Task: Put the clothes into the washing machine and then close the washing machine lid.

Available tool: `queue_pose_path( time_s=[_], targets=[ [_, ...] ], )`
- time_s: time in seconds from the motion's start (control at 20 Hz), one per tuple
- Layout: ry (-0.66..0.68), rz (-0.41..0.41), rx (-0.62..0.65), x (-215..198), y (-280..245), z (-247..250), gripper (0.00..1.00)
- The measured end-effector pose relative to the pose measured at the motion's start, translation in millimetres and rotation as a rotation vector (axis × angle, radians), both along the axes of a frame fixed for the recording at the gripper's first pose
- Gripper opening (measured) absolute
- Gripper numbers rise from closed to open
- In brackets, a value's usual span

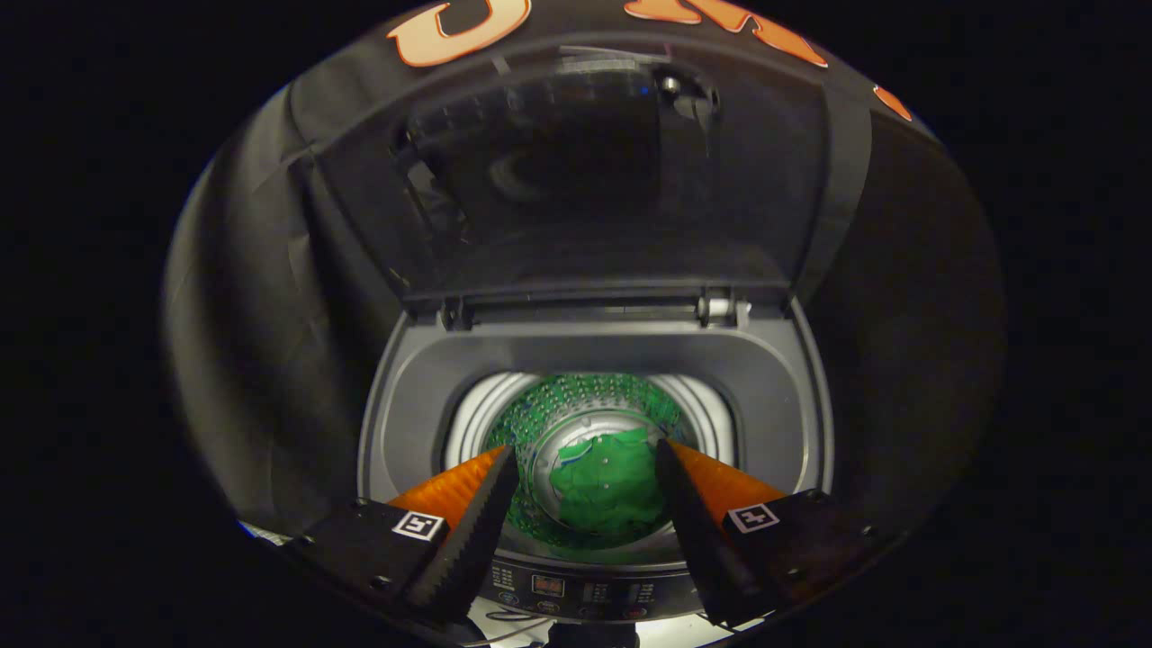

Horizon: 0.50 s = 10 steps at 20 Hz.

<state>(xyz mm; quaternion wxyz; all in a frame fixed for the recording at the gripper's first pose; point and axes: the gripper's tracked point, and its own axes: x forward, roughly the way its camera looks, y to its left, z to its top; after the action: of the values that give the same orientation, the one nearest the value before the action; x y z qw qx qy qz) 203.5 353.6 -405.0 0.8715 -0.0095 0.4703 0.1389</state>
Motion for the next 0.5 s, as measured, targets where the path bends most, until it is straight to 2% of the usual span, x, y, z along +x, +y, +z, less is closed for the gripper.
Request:
queue_pose_path(
  time_s=[0.5],
  targets=[
    [-0.207, 0.046, 0.073, 62.2, 10.9, 152.9, 0.98]
  ],
)
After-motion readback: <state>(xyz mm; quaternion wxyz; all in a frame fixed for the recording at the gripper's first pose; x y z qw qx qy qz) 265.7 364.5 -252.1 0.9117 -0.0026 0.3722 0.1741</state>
